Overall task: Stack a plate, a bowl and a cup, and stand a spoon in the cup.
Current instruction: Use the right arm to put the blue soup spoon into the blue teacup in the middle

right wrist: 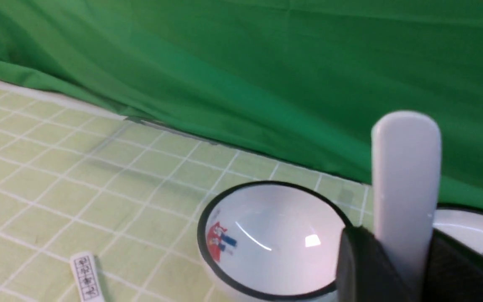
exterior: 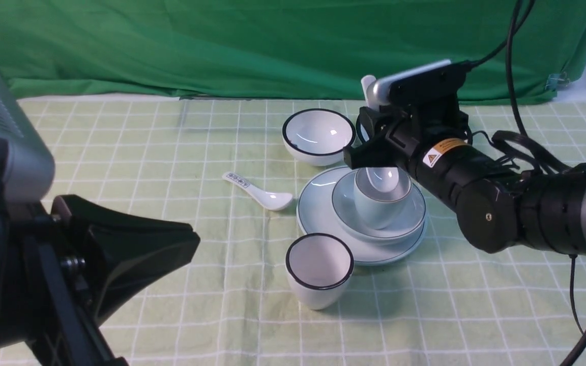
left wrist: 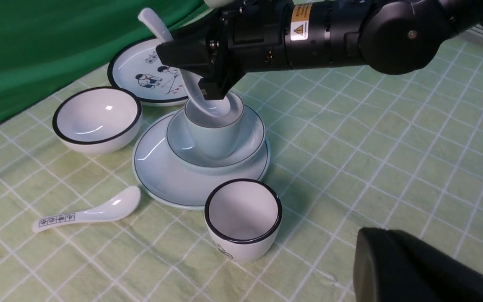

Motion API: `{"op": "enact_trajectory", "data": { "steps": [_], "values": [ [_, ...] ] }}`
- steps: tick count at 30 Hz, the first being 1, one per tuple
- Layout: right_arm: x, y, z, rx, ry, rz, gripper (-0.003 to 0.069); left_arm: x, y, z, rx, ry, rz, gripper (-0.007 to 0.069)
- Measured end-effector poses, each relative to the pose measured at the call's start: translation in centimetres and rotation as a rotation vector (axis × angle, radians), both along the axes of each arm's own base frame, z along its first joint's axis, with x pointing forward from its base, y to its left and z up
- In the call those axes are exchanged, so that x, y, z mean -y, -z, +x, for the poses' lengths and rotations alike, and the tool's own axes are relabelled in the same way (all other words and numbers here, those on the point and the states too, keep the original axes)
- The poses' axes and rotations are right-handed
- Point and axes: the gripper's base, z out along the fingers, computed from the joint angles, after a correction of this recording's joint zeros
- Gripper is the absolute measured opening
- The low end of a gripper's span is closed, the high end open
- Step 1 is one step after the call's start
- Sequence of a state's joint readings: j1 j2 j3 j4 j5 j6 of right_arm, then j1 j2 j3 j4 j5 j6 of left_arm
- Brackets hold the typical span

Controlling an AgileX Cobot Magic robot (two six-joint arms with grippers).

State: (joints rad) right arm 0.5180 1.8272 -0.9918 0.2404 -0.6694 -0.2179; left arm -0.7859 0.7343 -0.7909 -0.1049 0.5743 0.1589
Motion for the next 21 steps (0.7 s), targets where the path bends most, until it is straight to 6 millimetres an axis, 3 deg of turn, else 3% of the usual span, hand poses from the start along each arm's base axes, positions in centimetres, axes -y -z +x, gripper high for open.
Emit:
{"op": "enact_trajectory", "data": {
  "steps": [8, 14, 17, 21],
  "values": [
    [-0.1, 3.1, 0.7, -0.062, 0.002, -0.030, 0.0166, 0.0, 0.0, 0.0, -0.001, 0.000, -0.001, 0.0001],
    [-0.1, 3.8, 0.7, -0.082, -0.001, -0.042, 0.0169, 0.0, 0.0, 0.0, -0.001, 0.000, -0.001, 0.0001],
    [-0.1, 3.8, 0.7, -0.082, -0.001, -0.043, 0.0230, 0.0, 0.0, 0.0, -0.001, 0.000, -0.001, 0.0001],
    [0.0, 2.8, 0.4, -0.088, -0.007, -0.039, 0.0372, 0.0, 0.0, 0.0, -0.001, 0.000, -0.001, 0.0001]
  ]
}}
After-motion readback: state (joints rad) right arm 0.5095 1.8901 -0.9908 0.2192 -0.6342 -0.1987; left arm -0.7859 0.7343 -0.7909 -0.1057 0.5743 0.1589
